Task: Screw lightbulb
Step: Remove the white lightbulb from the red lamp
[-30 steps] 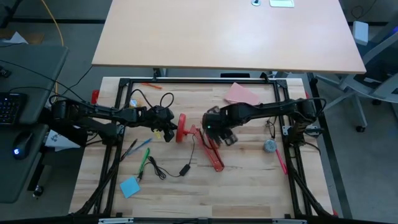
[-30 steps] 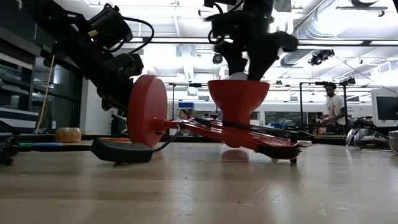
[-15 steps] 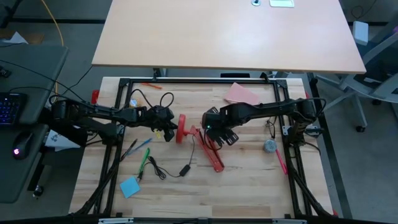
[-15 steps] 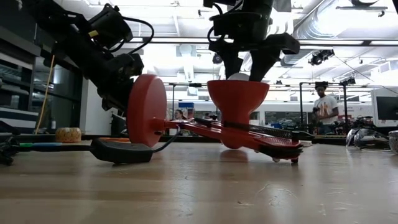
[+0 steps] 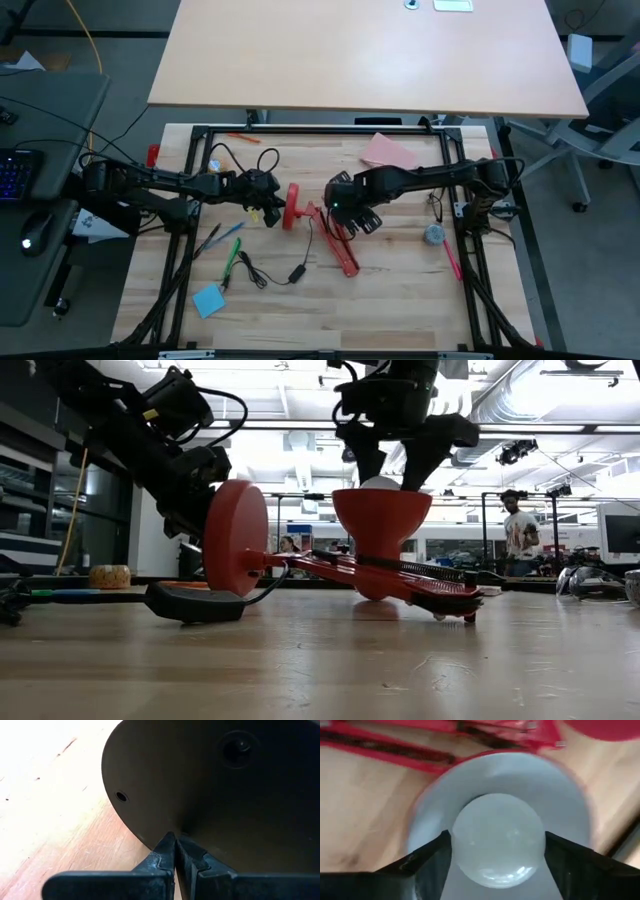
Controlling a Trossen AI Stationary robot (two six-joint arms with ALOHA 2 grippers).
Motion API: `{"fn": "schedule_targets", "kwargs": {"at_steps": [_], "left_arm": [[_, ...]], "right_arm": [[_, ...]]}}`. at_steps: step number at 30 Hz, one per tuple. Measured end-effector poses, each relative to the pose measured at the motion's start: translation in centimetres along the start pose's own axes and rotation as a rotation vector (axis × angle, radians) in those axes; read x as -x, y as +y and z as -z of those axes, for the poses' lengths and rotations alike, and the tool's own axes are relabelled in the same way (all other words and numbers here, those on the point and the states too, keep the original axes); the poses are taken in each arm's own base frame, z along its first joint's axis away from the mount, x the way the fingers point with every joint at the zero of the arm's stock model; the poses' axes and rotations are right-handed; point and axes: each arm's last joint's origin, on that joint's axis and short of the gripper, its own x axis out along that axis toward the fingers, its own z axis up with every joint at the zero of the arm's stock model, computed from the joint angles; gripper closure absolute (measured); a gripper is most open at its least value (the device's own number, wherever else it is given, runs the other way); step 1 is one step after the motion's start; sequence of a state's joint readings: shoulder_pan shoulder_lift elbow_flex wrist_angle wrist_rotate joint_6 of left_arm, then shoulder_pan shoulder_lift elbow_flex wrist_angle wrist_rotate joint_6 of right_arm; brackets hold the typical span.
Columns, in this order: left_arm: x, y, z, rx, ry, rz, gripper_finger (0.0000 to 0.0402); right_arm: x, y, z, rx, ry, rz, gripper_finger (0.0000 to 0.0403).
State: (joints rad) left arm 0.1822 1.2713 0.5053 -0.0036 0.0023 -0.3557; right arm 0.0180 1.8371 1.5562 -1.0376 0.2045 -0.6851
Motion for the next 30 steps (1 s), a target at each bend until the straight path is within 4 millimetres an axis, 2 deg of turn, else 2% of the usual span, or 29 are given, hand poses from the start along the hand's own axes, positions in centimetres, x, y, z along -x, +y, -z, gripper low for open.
{"fn": "schedule_targets", "kwargs": {"at_steps": [4,11,14,19,24,30], "left_arm": [[0.0,0.0,0.0,-0.002,0.0,0.001,0.0401],[0.0,0.0,0.0,-0.001,0.003,0.003,0.0402],[0.0,0.0,0.0,-0.003,0.003,0.003,0.0402],[0.0,0.0,0.0,-0.003,0.004,0.002,0.0402],[0.0,0.0,0.0,-0.002,0.004,0.002,0.0402],[0.0,0.0,0.0,-0.001,0.004,0.001,0.0402]], "right_arm": [[0.8,-0.2,0.4,0.005,0.015,0.047,0.0085],[3.4,-0.1,1.4,-0.047,-0.016,0.08,0.0082],[4.6,0.0,1.8,-0.124,-0.044,0.093,0.0082],[5.9,0.2,2.0,-0.349,-0.112,0.097,0.0082],[6.2,0.6,1.7,-0.691,-0.143,0.066,0.0082],[6.3,0.4,1.4,-1.008,-0.19,0.07,0.0082]]}}
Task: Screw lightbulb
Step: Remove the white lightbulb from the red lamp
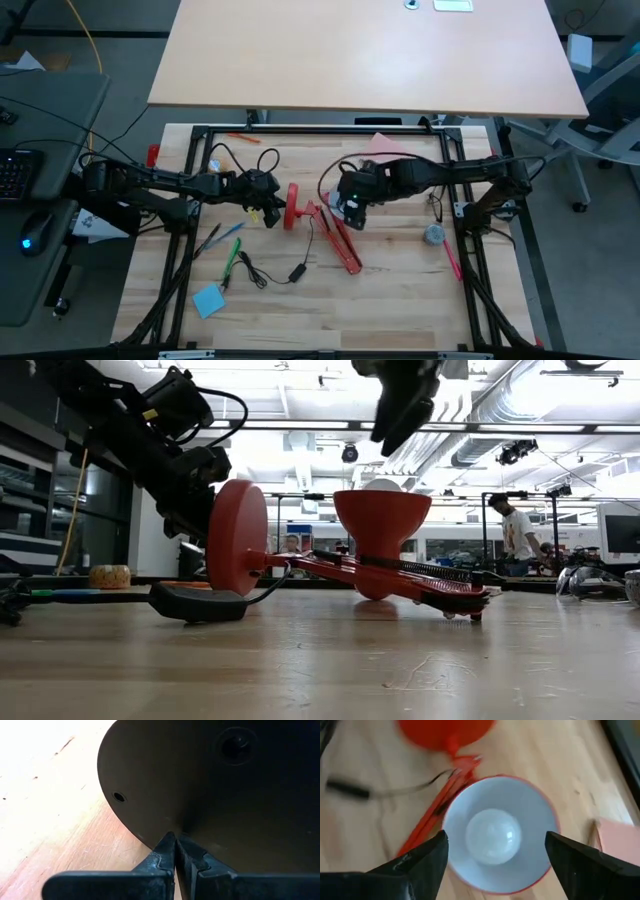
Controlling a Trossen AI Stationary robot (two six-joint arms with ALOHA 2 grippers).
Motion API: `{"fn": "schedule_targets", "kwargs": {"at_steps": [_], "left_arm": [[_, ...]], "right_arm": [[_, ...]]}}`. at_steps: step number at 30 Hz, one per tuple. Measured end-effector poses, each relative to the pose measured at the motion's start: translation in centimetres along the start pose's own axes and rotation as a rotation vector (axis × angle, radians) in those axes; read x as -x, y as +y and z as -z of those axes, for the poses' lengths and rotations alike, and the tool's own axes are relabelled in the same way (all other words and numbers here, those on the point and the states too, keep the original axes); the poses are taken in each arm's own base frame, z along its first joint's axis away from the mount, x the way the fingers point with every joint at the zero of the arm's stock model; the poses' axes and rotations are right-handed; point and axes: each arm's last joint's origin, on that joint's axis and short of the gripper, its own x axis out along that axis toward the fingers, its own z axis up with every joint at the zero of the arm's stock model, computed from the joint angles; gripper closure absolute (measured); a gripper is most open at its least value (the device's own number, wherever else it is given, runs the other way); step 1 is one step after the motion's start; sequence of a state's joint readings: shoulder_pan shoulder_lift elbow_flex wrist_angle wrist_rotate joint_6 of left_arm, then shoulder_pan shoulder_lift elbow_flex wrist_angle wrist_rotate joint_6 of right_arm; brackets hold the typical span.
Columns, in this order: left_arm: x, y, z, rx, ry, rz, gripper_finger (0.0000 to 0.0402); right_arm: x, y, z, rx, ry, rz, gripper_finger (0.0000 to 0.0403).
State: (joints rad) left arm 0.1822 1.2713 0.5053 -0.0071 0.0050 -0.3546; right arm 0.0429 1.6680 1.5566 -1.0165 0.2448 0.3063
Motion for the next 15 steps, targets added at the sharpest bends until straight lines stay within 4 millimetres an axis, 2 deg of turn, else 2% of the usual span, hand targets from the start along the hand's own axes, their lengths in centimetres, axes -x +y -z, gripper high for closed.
{"fn": "schedule_targets", "kwargs": {"at_steps": [3,7,11,15], "left_arm": [[0.0,0.0,0.0,0.0,0.0,0.0,0.0402],[0.0,0.0,0.0,0.0,-0.001,0.0,0.0402],[0.0,0.0,0.0,0.001,-0.001,-0.001,0.0402],[0.0,0.0,0.0,0.008,-0.002,-0.001,0.0402]], "right_arm": [[0.0,-0.3,-0.2,-0.135,-0.033,0.06,0.0082],[-0.6,-0.4,-0.2,-0.147,-0.012,0.076,0.0082],[-2.4,0.2,-0.2,-0.14,0.066,0.014,0.0082],[-4.1,0.6,-0.1,-0.131,0.11,0.027,0.0082]]}}
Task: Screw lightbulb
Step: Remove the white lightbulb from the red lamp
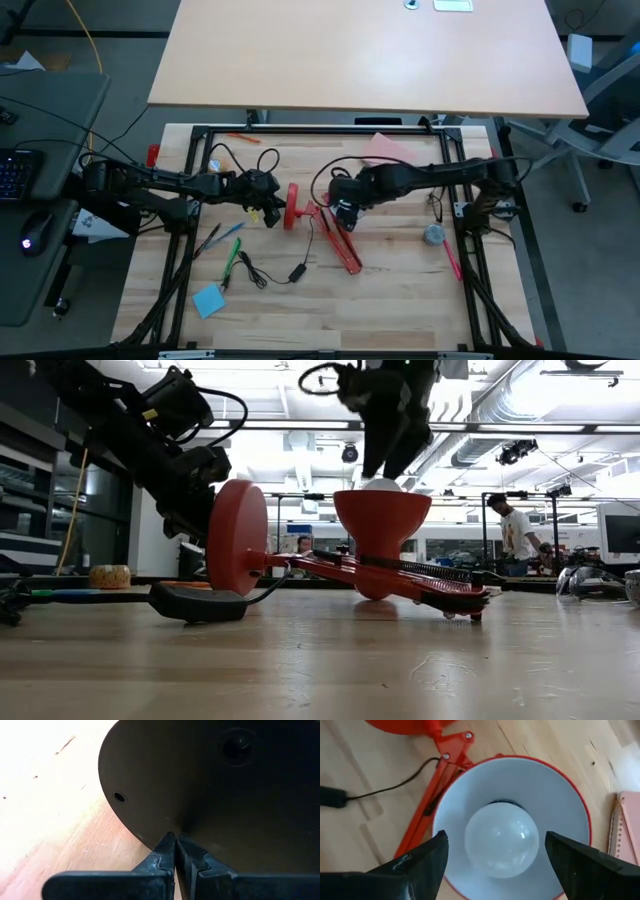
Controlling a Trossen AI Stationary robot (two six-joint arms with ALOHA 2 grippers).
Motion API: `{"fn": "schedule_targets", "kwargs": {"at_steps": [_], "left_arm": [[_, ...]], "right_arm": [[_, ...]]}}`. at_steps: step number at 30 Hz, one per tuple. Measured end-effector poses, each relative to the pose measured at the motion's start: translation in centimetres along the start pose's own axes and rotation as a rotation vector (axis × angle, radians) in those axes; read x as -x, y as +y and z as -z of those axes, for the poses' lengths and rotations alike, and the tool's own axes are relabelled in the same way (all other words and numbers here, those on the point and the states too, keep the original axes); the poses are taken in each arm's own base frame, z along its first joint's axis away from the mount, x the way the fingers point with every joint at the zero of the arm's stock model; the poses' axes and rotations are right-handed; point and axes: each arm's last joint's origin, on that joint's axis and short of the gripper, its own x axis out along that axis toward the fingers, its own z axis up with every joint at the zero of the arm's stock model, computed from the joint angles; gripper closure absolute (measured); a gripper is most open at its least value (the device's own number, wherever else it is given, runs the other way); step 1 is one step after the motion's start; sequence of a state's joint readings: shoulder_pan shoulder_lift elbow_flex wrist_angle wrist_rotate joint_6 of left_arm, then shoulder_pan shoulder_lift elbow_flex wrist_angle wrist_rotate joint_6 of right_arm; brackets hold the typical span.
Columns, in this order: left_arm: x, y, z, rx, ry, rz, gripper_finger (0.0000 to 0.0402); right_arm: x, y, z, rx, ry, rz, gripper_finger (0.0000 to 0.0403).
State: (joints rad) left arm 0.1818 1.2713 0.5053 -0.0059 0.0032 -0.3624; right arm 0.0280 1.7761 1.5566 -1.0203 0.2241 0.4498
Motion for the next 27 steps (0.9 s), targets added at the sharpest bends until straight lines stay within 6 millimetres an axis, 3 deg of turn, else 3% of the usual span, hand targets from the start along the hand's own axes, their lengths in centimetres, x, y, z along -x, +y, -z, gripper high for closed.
{"fn": "schedule_targets", "kwargs": {"at_steps": [7,18,23,27], "left_arm": [[0.0,0.0,0.0,0.029,0.0,0.001,0.0401],[0.0,0.0,0.0,0.029,-0.002,0.002,0.0402],[0.0,0.0,0.0,0.029,-0.002,0.002,0.0402],[0.0,0.0,0.0,0.029,-0.002,0.002,0.0402]], "right_arm": [[-1.6,0.1,0.1,-0.03,0.027,0.098,0.0082],[-3.3,0.6,0.2,0.02,0.103,0.044,0.0085],[-3.3,0.6,0.3,0.26,0.115,0.057,0.0126],[-3.3,0.5,0.3,0.684,0.13,0.036,0.0177]]}}
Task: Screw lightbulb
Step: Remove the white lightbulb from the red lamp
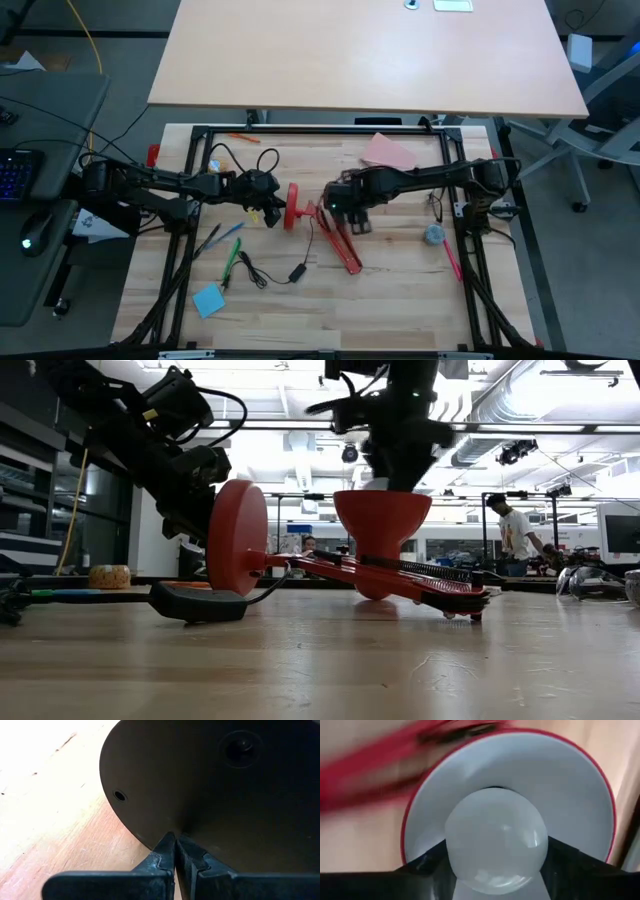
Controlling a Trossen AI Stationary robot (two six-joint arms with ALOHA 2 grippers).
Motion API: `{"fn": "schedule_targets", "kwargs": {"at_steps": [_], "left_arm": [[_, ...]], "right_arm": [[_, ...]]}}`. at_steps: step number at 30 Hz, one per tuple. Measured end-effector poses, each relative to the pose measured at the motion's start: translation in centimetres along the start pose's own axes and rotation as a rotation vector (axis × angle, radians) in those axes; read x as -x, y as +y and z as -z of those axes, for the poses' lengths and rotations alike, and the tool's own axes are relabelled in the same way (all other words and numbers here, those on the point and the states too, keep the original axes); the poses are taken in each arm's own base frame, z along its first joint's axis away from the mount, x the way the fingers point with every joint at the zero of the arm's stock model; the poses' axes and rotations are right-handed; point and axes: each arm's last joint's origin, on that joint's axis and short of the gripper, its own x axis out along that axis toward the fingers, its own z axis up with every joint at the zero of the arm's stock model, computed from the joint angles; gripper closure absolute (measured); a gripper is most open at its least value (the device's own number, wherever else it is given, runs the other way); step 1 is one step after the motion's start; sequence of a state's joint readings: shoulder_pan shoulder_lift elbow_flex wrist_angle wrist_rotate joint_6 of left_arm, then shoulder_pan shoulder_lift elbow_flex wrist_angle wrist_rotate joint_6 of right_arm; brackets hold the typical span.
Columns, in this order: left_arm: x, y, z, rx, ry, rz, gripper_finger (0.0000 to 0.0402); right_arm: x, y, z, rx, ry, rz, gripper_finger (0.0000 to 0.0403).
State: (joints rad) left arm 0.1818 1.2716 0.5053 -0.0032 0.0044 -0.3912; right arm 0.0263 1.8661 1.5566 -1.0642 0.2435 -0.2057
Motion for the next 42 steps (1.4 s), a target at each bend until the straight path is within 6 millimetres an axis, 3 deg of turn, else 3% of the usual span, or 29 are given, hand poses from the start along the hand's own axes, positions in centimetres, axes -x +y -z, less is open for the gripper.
{"fn": "schedule_targets", "kwargs": {"at_steps": [4,7,13,28,36,42], "left_arm": [[0.0,0.0,0.0,0.0,0.0,0.0,0.0402],[0.0,0.0,0.0,0.0,0.002,0.002,0.0401],[0.0,0.0,0.0,0.0,0.003,0.001,0.0402],[0.0,0.0,0.0,-0.001,0.002,-0.003,0.0402],[0.0,0.0,0.0,-0.012,0.004,-0.003,0.0401],[0.0,0.0,0.1,-0.043,0.005,-0.002,0.0402]], "right_arm": [[0.0,0.0,0.0,0.55,0.001,0.0,0.0194],[0.0,0.0,0.0,0.689,-0.003,0.005,0.0182],[0.0,-0.1,-0.2,0.635,-0.014,0.016,0.0158],[0.1,-0.1,-0.2,0.578,-0.02,0.01,0.0146],[0.3,0.0,0.1,0.578,-0.007,-0.004,0.0079],[2.4,-0.5,1.1,0.533,0.0,0.058,0.004]]}}
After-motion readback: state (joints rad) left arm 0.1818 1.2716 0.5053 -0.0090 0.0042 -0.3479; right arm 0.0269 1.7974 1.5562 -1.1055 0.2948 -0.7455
